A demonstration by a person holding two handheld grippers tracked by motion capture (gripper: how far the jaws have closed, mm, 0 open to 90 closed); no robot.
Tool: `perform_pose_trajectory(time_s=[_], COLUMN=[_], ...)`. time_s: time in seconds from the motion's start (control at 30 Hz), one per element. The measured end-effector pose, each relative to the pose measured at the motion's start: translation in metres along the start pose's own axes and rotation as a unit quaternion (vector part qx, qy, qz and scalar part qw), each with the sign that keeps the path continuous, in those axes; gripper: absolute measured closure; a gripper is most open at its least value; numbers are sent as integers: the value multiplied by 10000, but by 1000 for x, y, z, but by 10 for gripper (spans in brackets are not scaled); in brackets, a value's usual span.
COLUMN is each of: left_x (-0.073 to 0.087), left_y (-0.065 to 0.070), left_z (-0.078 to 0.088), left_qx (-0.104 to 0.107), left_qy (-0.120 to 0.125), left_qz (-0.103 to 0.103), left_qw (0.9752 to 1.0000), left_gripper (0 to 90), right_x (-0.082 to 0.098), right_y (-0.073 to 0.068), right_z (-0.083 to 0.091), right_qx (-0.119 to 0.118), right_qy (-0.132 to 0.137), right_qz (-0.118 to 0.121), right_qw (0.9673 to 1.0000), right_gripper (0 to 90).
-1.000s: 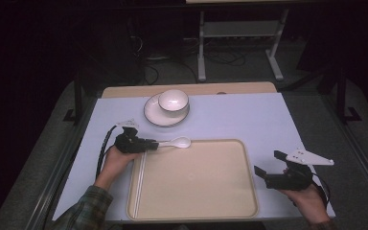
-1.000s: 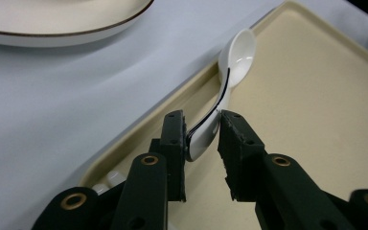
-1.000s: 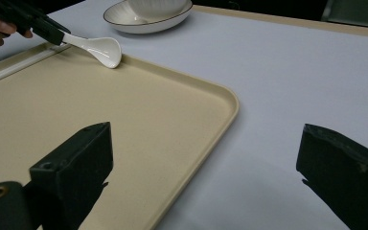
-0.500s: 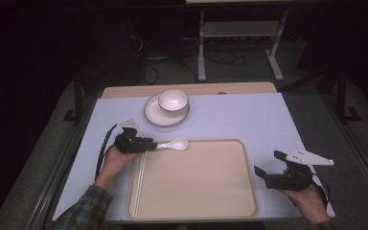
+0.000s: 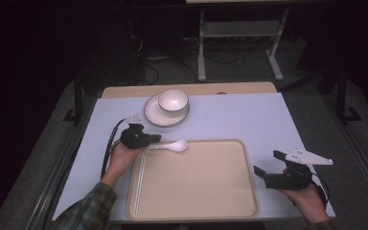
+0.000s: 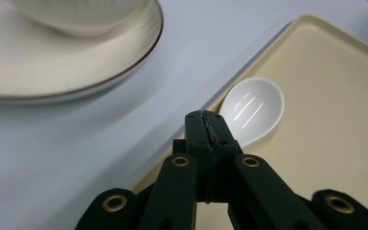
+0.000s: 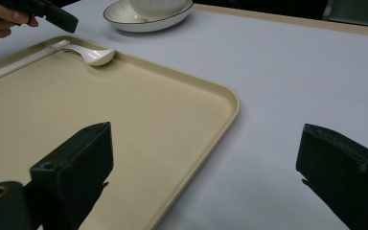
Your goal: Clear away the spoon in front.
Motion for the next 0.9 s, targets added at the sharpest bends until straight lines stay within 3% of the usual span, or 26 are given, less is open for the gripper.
perform_pose_trajectory(time_s=[0.37, 0.57, 0.9], left_x=[-26, -34, -32], left_y=[27, 29, 31], left_z=[-41, -57, -74], left_qx=[2, 1, 47], left_qy=[-263, -268, -507], left_qz=[-320, -325, -360], left_qw=[9991, 9991, 9981], left_gripper=[897, 897, 897], right_x=[0, -1, -1], right_y=[1, 1, 2], right_z=[1, 1, 1], right_qx=[-4, -9, -4], right_qy=[16, 31, 38], right_qz=[-15, -15, -8], right_qw=[10000, 10000, 10000], right_gripper=[49, 49, 49])
Point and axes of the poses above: each handheld gripper's, and its own axes: z roughly backward along the jaws, x roughly out of its underside, y roughly to its right, the point moved 7 cm from there along -z, roughly forward along the jaws, and after that the axes turned 5 degrees about z, right-handed, at the moved point
